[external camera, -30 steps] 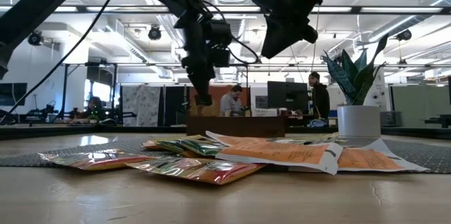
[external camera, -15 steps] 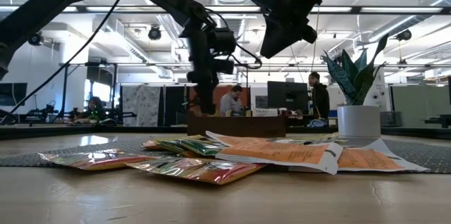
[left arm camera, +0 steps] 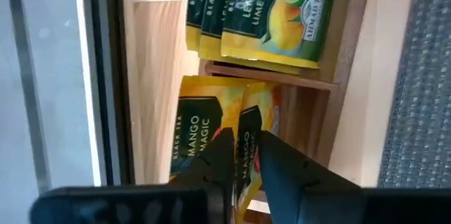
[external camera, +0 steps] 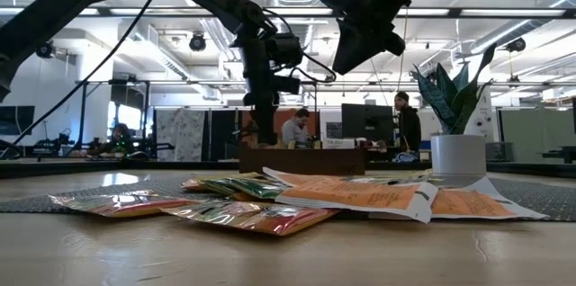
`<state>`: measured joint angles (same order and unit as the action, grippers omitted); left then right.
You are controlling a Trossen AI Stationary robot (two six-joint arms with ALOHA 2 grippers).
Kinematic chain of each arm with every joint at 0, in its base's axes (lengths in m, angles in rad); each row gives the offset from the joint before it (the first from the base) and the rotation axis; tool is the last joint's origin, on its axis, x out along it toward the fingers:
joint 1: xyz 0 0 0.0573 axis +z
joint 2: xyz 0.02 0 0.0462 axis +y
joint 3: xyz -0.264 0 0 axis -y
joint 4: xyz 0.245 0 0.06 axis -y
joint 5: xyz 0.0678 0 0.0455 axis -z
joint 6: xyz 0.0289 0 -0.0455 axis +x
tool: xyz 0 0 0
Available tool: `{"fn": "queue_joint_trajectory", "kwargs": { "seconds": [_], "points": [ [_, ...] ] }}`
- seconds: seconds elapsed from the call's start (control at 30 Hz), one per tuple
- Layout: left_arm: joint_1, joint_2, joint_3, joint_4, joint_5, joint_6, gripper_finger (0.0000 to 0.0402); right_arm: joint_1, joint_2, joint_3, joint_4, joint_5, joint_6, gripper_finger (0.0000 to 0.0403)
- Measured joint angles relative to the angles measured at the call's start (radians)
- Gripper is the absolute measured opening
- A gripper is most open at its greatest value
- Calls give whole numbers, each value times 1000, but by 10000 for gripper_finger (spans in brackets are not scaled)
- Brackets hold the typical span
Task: Pick & Place Tea
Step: Put the orange tea bag into the left section of the wooden organizer, then put the white orange tea bag into the right section of the wooden organizer
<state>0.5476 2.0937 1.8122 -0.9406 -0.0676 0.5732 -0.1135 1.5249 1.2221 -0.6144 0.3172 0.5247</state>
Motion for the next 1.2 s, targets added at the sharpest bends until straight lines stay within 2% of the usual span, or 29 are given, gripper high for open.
{"fn": "queue_joint_trajectory", "kwargs": {
  "seconds": [0.2, 0.4, 0.53, 0.6, 0.77, 0.83, 1.03, 1.2],
  "points": [
    [-6, -3, 10, 2, -123, 5, 76, 0, 0, 0, 2, 0, 0, 84],
    [-11, -35, 45, 7, -139, 2, 76, 2, 0, 0, 2, -1, 0, 79],
    [-24, -65, 70, 7, -139, -98, 76, 9, 0, 0, 3, -1, 0, 72],
    [-42, -92, 67, 7, -95, -171, 76, 12, 0, 0, 3, -2, 0, 70],
    [-107, -176, 14, -3, 169, -289, 76, 23, 0, -1, 0, -3, 0, 68],
    [-143, -209, -13, -2, 221, -309, 76, 29, 0, -1, -5, -3, 0, 68],
    [-243, -289, -114, 16, 223, -403, 76, 55, 0, -2, -18, -3, -2, 68],
    [-317, -341, -198, 28, 223, -547, 76, 85, 0, -7, -19, -2, -7, 68]
  ]
}}
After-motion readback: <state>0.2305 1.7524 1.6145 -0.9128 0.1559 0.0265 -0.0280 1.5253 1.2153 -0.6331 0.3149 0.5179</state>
